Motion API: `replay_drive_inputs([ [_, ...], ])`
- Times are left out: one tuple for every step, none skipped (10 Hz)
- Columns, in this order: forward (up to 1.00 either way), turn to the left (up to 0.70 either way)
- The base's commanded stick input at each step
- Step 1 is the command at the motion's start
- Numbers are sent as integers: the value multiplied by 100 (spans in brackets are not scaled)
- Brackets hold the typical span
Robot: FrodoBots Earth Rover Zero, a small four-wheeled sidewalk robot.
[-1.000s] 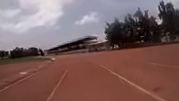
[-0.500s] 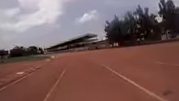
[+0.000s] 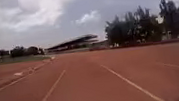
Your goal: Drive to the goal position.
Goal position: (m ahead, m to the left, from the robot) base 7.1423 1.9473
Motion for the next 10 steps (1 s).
replay_drive_inputs([
  [45,0],
  [45,0],
  [45,0],
  [45,0],
  [45,0],
  [45,0],
  [45,0],
  [45,0],
  [45,0],
  [45,0],
])
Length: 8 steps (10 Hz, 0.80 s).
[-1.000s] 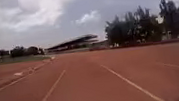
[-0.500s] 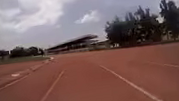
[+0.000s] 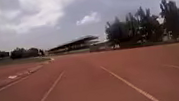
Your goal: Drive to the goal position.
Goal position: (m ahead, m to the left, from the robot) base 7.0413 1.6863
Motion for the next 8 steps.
replay_drive_inputs([
  [45,0],
  [45,0],
  [45,0],
  [45,0],
  [45,0],
  [45,0],
  [45,0],
  [45,0],
])
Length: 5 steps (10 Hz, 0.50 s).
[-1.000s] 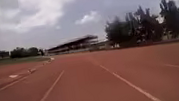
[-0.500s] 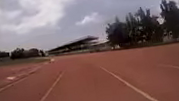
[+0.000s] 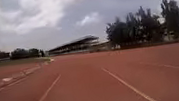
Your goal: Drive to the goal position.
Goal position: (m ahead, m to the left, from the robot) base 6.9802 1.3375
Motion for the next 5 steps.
replay_drive_inputs([
  [45,0],
  [45,0],
  [45,0],
  [45,0],
  [45,0],
])
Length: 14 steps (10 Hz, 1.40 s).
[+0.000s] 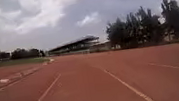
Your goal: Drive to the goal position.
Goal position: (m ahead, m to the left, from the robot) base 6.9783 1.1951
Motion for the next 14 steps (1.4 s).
replay_drive_inputs([
  [45,0],
  [45,0],
  [45,0],
  [45,0],
  [45,0],
  [45,0],
  [45,0],
  [45,0],
  [45,0],
  [45,0],
  [45,0],
  [45,0],
  [45,0],
  [45,0],
])
